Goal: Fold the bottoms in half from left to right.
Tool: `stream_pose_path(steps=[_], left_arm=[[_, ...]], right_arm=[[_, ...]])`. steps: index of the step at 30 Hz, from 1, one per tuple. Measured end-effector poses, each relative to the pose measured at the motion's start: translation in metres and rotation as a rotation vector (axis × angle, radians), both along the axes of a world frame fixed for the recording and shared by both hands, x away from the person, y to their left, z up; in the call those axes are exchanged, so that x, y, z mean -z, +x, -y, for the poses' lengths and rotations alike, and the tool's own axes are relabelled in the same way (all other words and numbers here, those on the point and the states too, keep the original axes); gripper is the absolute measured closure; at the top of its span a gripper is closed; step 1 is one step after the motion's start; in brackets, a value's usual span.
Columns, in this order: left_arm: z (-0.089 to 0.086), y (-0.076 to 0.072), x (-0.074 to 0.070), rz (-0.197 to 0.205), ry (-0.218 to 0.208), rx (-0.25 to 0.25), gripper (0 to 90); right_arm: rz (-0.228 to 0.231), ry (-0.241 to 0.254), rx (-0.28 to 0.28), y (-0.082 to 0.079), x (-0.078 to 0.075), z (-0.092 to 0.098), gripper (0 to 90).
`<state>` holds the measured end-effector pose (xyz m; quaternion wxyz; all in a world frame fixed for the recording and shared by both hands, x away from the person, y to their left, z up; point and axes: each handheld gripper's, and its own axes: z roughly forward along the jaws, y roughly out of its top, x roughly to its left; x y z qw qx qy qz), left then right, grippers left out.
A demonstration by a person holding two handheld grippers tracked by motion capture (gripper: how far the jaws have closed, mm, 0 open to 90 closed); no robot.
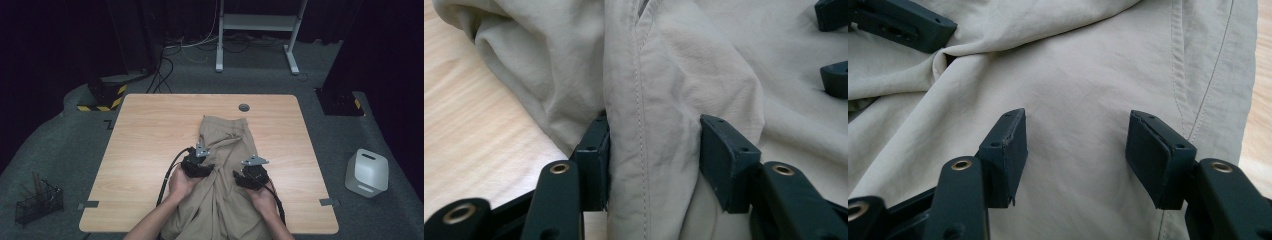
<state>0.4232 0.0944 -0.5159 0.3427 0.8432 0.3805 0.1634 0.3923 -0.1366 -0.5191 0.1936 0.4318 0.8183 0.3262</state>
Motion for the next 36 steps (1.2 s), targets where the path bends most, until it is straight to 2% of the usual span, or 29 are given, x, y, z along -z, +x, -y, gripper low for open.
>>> stream_pose_path(steps=[4,7,8,9,10,12,14,19,21,23,24,26,29,32,36], left_arm=[[-0.008,0.015,-0.003,-0.016,0.031,-0.015,50.1],[-0.018,0.026,-0.002,-0.013,0.025,-0.049,50.3],[-0.024,0.033,-0.003,-0.015,0.031,-0.068,50.4],[-0.024,0.033,-0.003,-0.015,0.031,-0.068,50.4],[-0.027,0.037,-0.004,-0.015,0.045,-0.078,50.5],[-0.033,0.045,-0.004,-0.002,0.072,-0.099,50.6],[-0.038,0.054,-0.006,-0.011,0.089,-0.120,50.5],[-0.042,0.063,-0.009,-0.054,0.088,-0.150,49.0],[-0.045,0.060,-0.014,-0.074,0.051,-0.155,46.8],[-0.055,0.049,-0.029,-0.040,0.000,-0.149,45.9],[-0.055,0.049,-0.029,-0.040,0.000,-0.149,45.1],[-0.062,0.041,-0.038,-0.038,-0.018,-0.149,44.0],[-0.074,0.023,-0.048,-0.024,-0.046,-0.153,42.9],[-0.088,0.006,-0.047,-0.027,-0.037,-0.172,42.6],[-0.106,-0.007,-0.038,-0.058,-0.065,-0.211,42.6]], right_arm=[[0.001,0.000,0.008,0.010,0.000,-0.010,41.6],[-0.001,0.000,0.015,0.019,0.000,-0.017,41.6],[-0.001,0.000,0.021,0.028,0.000,-0.022,41.6],[-0.001,0.000,0.021,0.028,0.000,-0.022,41.6],[-0.002,-0.001,0.030,0.036,0.000,-0.028,41.6],[-0.003,-0.001,0.034,0.041,0.000,-0.031,41.6],[-0.002,-0.001,0.047,0.052,0.000,-0.040,41.6],[0.002,0.003,0.068,0.059,0.001,-0.047,42.1],[-0.003,-0.007,0.070,0.056,-0.001,-0.047,43.5],[0.015,-0.001,0.060,0.051,-0.005,-0.043,45.5],[0.021,0.014,0.059,0.048,-0.007,-0.040,45.8],[0.024,0.029,0.059,0.045,-0.010,-0.036,46.0],[0.042,0.047,0.056,0.035,-0.017,-0.025,46.2],[0.049,0.054,0.053,0.022,-0.022,-0.010,46.2],[0.042,0.060,0.060,0.009,-0.021,0.004,46.5]])
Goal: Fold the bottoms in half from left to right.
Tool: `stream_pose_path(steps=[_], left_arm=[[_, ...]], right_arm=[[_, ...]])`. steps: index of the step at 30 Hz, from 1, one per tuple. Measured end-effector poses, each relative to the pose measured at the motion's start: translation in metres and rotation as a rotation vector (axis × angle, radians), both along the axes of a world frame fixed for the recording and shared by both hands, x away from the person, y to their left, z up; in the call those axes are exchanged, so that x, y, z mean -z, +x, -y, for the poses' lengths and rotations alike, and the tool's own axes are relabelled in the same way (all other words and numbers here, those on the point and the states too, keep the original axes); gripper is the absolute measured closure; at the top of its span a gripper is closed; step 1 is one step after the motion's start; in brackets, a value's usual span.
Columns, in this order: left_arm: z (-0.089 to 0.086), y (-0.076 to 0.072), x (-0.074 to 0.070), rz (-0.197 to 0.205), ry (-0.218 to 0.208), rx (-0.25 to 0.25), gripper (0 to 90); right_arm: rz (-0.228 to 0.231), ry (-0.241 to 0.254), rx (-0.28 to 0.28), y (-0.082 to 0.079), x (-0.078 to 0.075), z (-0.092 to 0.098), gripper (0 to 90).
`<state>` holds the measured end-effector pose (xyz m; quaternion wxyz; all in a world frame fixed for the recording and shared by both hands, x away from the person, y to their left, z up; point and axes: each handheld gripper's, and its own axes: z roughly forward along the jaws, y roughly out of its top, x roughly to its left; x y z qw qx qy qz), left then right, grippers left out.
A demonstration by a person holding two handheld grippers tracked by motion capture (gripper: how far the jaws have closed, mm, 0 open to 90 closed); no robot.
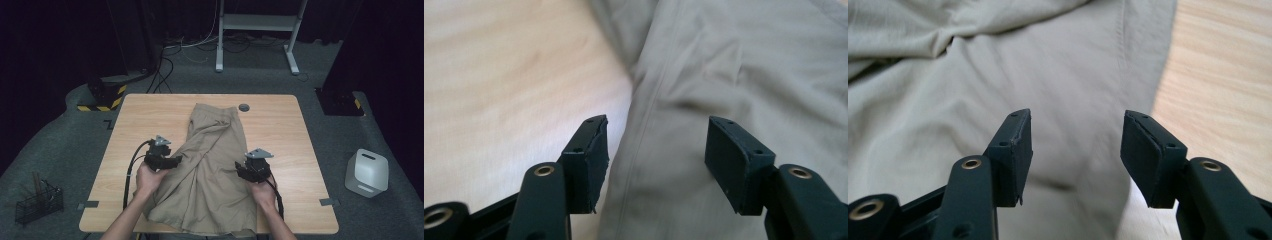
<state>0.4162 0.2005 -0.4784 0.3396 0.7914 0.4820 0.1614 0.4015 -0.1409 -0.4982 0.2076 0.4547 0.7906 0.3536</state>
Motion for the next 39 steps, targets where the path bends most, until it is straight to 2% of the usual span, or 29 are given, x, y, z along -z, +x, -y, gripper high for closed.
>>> stream_pose_path(steps=[1,4,6,7,8,9,10,11,12,13,14,16,17,18,19,21,22,24,25,28,29,30,31,32,33,34,37,39], left_arm=[[-0.008,-0.004,0.007,-0.026,-0.015,-0.016,42.6],[-0.013,-0.006,0.015,-0.043,-0.005,-0.029,42.5],[-0.016,-0.005,0.025,-0.077,-0.008,-0.037,43.4],[-0.016,-0.005,0.028,-0.093,-0.012,-0.031,48.7],[-0.017,-0.005,0.030,-0.087,-0.009,-0.022,54.6],[-0.017,-0.005,0.030,-0.086,0.002,-0.021,66.2],[-0.018,-0.005,0.029,-0.104,0.000,-0.014,66.2],[-0.017,-0.006,0.027,-0.117,0.001,0.009,78.5],[-0.017,-0.006,0.027,-0.117,0.001,0.009,84.4],[-0.016,-0.007,0.024,-0.112,0.004,0.020,84.4],[-0.016,-0.008,0.022,-0.108,-0.005,0.021,88.3],[-0.015,-0.013,0.013,-0.082,-0.040,0.025,89.0],[-0.011,-0.020,0.001,-0.037,-0.091,0.050,89.1],[-0.009,-0.024,-0.006,-0.016,-0.109,0.074,89.2],[-0.009,-0.024,-0.006,-0.016,-0.109,0.074,89.2],[0.003,-0.035,-0.019,0.009,-0.167,0.135,89.2],[0.008,-0.039,-0.021,0.013,-0.179,0.160,89.3],[0.023,-0.045,-0.023,-0.006,-0.210,0.219,89.2],[0.038,-0.047,-0.016,-0.030,-0.203,0.246,89.2],[0.055,-0.045,0.001,-0.060,-0.121,0.256,89.1],[0.060,-0.042,0.010,-0.081,-0.096,0.253,89.1],[0.063,-0.040,0.018,-0.100,-0.072,0.245,89.1],[0.065,-0.034,0.029,-0.104,-0.049,0.210,89.1],[0.065,-0.034,0.029,-0.104,-0.049,0.210,89.2],[0.063,-0.032,0.032,-0.103,-0.078,0.182,89.2],[0.062,-0.030,0.032,-0.101,-0.083,0.168,89.2],[0.061,-0.023,0.032,-0.069,-0.036,0.145,89.3],[0.059,-0.015,0.031,-0.068,-0.024,0.135,89.3]], right_arm=[[-0.005,0.006,0.001,-0.002,0.001,0.002,46.8],[-0.012,0.009,0.000,-0.006,0.005,0.005,47.8],[-0.024,0.010,-0.008,-0.008,0.009,0.006,50.6],[-0.033,0.007,-0.013,-0.009,0.012,0.006,53.2],[-0.039,0.004,-0.017,-0.009,0.014,0.005,55.9],[-0.053,-0.005,-0.034,-0.010,0.018,0.004,58.7],[-0.053,-0.005,-0.034,-0.010,0.018,0.004,58.7],[-0.056,-0.020,-0.036,-0.012,0.020,0.004,59.6],[-0.051,-0.022,-0.037,-0.013,0.020,0.004,59.8],[-0.051,-0.022,-0.037,-0.013,0.020,0.004,59.8],[-0.048,-0.022,-0.041,-0.013,0.020,0.005,59.8],[-0.044,-0.024,-0.043,-0.013,0.021,0.005,60.0],[-0.040,-0.027,-0.043,-0.013,0.021,0.005,60.0],[-0.040,-0.027,-0.039,-0.013,0.021,0.005,60.0],[-0.040,-0.027,-0.039,-0.013,0.021,0.005,60.0],[-0.035,-0.029,-0.038,-0.013,0.022,0.004,59.9],[-0.036,-0.029,-0.039,-0.013,0.021,0.003,59.8],[-0.043,-0.031,-0.044,-0.012,0.021,0.003,59.8],[-0.048,-0.028,-0.050,-0.012,0.020,0.003,59.6],[-0.049,0.003,-0.071,-0.016,0.016,0.005,57.7],[-0.027,0.017,-0.097,-0.022,0.013,0.007,56.6],[-0.027,0.017,-0.097,-0.022,0.013,0.007,56.6],[-0.012,0.006,-0.109,-0.030,0.011,0.010,54.7],[-0.012,0.006,-0.109,-0.030,0.011,0.010,54.7],[-0.012,0.005,-0.112,-0.034,0.011,0.012,54.2],[-0.024,0.007,-0.114,-0.038,0.013,0.015,53.3],[-0.056,-0.003,-0.105,-0.041,0.021,0.019,52.3],[-0.040,-0.004,-0.094,-0.039,0.022,0.019,53.2]])
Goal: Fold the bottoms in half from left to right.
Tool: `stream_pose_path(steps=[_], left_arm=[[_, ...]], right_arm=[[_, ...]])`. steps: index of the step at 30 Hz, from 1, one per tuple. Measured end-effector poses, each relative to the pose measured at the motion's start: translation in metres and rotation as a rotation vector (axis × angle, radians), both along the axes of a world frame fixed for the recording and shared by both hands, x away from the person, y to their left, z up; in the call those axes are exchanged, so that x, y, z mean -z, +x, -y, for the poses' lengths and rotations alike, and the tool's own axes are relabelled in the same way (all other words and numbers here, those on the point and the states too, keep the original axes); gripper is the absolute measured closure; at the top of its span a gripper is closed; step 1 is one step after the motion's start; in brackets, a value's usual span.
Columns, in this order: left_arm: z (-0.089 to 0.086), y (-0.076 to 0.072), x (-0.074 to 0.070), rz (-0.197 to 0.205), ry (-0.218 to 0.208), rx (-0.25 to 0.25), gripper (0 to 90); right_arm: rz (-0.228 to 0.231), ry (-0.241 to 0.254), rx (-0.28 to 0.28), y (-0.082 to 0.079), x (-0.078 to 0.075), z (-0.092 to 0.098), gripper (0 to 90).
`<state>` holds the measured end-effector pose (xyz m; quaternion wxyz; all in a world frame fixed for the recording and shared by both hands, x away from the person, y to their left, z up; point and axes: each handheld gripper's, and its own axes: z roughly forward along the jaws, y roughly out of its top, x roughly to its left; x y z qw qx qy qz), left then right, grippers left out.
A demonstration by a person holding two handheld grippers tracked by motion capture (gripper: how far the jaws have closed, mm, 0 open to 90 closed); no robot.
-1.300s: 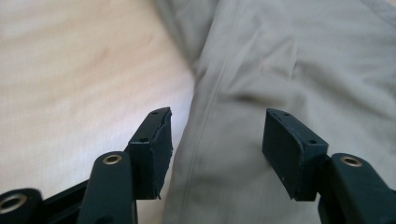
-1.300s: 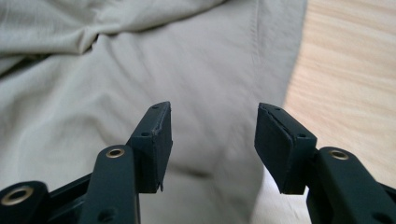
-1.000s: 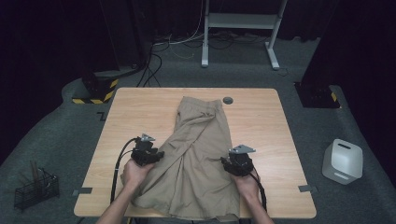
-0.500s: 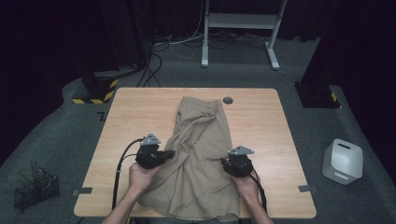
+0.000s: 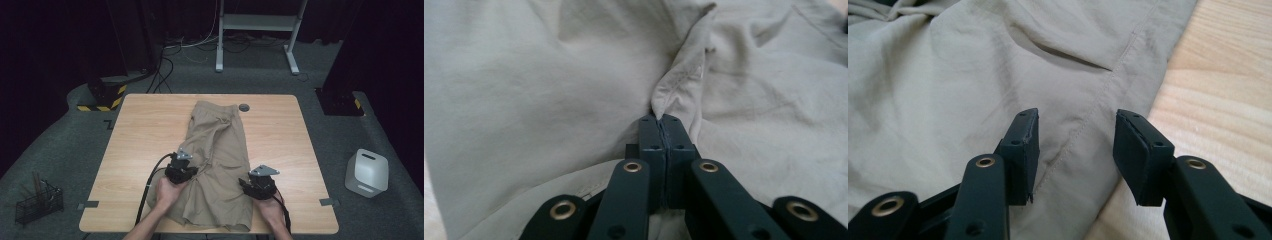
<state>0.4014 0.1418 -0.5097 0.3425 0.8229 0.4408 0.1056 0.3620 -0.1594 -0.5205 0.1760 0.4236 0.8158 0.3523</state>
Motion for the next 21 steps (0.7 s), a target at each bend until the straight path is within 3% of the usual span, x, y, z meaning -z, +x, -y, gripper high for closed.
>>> stream_pose_path(steps=[2,6,10,12,13,15,16,19,21], left_arm=[[-0.003,0.010,0.000,-0.002,0.005,-0.013,89.3],[-0.009,0.036,-0.001,-0.028,-0.002,-0.062,89.3],[-0.009,0.043,-0.005,-0.032,0.001,-0.077,89.3],[-0.007,0.036,-0.014,-0.014,-0.031,-0.056,89.4],[-0.005,0.031,-0.020,0.000,-0.070,-0.042,89.4],[0.007,0.016,-0.042,0.051,-0.120,0.026,89.3],[0.007,0.016,-0.042,0.051,-0.120,0.026,89.4],[0.031,0.003,-0.054,0.072,-0.134,0.113,89.3],[0.048,-0.001,-0.054,0.066,-0.115,0.162,89.3]], right_arm=[[0.019,-0.022,0.018,0.008,0.001,-0.008,53.5],[0.036,-0.011,0.039,0.026,0.003,-0.016,53.4],[0.035,-0.011,0.046,0.036,0.003,-0.019,53.1],[0.034,-0.011,0.047,0.037,0.003,-0.019,53.1],[0.034,-0.011,0.049,0.037,0.003,-0.019,53.1],[0.033,-0.010,0.050,0.037,0.003,-0.019,53.1],[0.033,-0.010,0.050,0.037,0.003,-0.019,53.1],[0.033,-0.010,0.050,0.036,0.003,-0.019,53.1],[0.033,-0.011,0.050,0.036,0.003,-0.019,53.1]])
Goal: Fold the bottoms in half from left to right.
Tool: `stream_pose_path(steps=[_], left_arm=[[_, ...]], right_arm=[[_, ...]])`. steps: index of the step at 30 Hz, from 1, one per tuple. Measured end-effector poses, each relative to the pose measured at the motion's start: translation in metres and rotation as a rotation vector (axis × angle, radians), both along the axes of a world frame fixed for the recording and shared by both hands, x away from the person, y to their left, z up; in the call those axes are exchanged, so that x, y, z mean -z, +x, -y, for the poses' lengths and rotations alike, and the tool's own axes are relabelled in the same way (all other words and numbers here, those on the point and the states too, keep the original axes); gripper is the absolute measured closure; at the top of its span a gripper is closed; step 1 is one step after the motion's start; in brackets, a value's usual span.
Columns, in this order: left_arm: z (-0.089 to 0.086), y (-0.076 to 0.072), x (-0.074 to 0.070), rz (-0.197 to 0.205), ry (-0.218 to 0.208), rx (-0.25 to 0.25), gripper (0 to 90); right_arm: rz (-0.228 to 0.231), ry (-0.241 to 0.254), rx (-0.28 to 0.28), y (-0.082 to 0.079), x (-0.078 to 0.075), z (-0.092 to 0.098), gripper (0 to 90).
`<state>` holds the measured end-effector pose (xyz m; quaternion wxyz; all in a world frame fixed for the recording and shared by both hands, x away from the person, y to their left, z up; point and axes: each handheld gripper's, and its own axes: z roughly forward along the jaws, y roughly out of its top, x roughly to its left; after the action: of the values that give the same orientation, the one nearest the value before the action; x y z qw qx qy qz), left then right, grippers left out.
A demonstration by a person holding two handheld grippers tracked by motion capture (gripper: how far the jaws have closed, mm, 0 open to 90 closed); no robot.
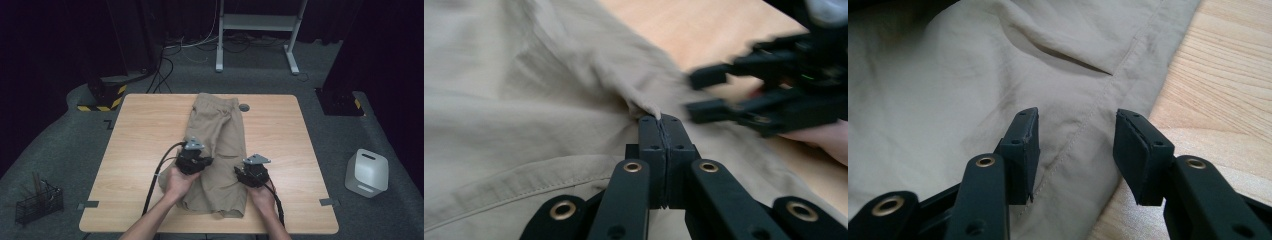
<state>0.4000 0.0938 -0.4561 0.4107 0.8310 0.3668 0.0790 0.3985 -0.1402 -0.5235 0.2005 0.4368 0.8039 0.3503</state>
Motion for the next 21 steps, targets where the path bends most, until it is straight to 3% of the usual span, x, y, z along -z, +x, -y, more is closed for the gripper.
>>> stream_pose_path(steps=[2,5,7,9,10,11,12,13,17,21], left_arm=[[0.022,0.000,0.008,-0.018,0.035,0.045,89.3],[0.037,0.005,0.022,-0.048,0.089,0.066,88.8],[0.040,0.010,0.033,-0.087,0.103,0.051,88.5],[0.037,0.010,0.036,-0.095,0.099,0.036,85.7],[0.033,0.008,0.034,-0.090,0.095,0.036,80.0],[0.025,0.001,0.024,-0.051,0.075,0.025,69.2],[0.025,0.001,0.024,-0.051,0.075,0.025,64.9],[0.020,-0.004,0.017,-0.026,0.068,0.024,64.9],[-0.011,-0.024,-0.004,0.056,0.050,-0.008,49.1],[-0.041,-0.039,-0.002,0.081,0.069,-0.057,41.0]], right_arm=[[0.000,0.000,0.000,0.000,0.000,0.000,53.1],[0.001,-0.001,0.001,0.000,0.000,0.000,53.0],[0.003,-0.003,0.000,0.000,0.000,0.000,53.0],[0.004,-0.003,0.000,0.000,0.000,0.000,52.9],[0.002,0.000,0.002,0.000,0.000,0.000,52.9],[0.001,0.000,0.000,0.000,0.000,0.001,52.2],[0.001,0.001,-0.002,0.000,0.000,0.001,51.1],[0.001,0.001,-0.002,0.000,0.000,0.001,51.1],[-0.018,0.005,0.022,-0.003,-0.002,0.003,46.2],[-0.004,0.012,-0.009,-0.021,-0.013,0.008,45.4]])
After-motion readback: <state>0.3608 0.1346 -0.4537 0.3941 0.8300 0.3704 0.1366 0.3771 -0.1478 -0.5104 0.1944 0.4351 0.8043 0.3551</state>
